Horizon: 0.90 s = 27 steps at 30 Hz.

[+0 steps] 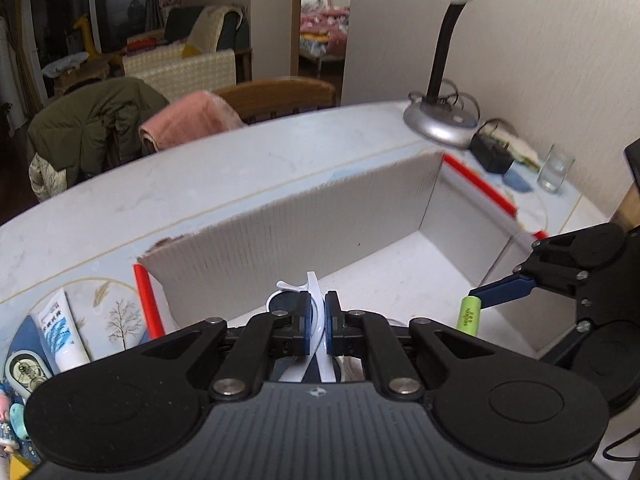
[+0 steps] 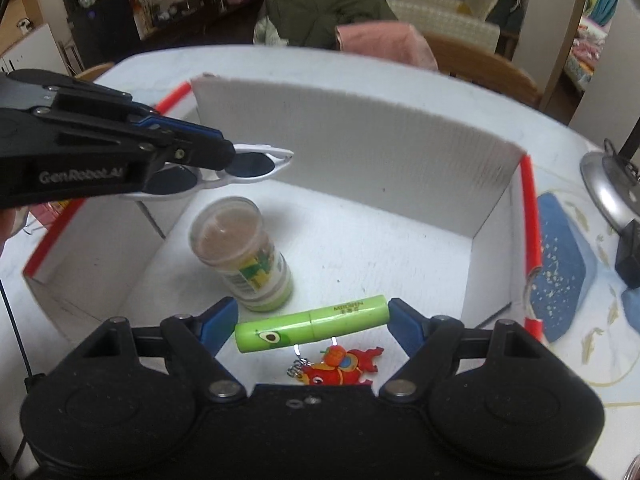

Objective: Organize rigid objects
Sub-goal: 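Release the sunglasses in the box while right gripper drops the glue stick beside the jar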

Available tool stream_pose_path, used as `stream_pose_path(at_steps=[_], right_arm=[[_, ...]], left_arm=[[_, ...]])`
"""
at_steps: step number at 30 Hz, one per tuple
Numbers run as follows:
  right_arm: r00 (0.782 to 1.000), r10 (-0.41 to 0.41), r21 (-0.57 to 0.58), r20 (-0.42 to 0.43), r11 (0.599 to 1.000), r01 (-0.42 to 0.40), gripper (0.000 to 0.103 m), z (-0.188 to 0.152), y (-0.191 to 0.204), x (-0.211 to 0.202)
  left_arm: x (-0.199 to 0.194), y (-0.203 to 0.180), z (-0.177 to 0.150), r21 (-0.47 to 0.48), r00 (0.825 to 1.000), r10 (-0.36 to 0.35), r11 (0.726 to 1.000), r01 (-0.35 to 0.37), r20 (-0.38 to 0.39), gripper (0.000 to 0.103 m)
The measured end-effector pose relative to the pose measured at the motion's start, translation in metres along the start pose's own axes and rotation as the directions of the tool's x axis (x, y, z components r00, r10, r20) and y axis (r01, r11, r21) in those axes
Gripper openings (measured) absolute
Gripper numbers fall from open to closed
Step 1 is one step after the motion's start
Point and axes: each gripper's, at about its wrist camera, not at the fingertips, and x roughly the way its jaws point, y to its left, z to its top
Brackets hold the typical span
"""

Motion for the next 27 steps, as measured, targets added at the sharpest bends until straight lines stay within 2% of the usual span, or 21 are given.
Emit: stream_pose_path(at_steps=[8, 11, 15, 21, 27], right_arm=[[0.996, 0.008, -0.026, -0.090, 1.000, -0.011, 0.081, 0.006, 0.000, 0.012], [0.994, 0.006, -0.034, -0.113, 0.999, -0.010, 0.081, 0.006, 0.002, 0.014], [0.992, 0.007, -0.034, -0.126, 0.999, -0.011, 0.081, 0.007, 0.002, 0.015], [0.991, -0.007, -0.033, -0.131, 0.999, 0.002, 0.081, 0.006, 0.002, 0.015], [0.993, -0.013, -0.022, -0.115, 1.000, 0.011, 0.085, 0.002, 0.000, 0.011]], left_arm=[[0.026, 0.003, 0.001, -0.039, 0.993, -0.009, 0.999, 0.004, -0.119, 0.006], [0.033, 0.003, -0.001, -0.055, 0.984, -0.040, 0.998, 0.031, -0.172, 0.006], [0.037, -0.001, -0.005, -0.047, 0.976, -0.044, 0.998, 0.035, -0.213, 0.006], [0.035, 0.003, -0.008, -0.066, 0.971, -0.039, 0.997, 0.024, -0.234, 0.006], [0.024, 0.003, -0.010, -0.082, 0.976, -0.048, 0.996, 0.031, -0.213, 0.006]])
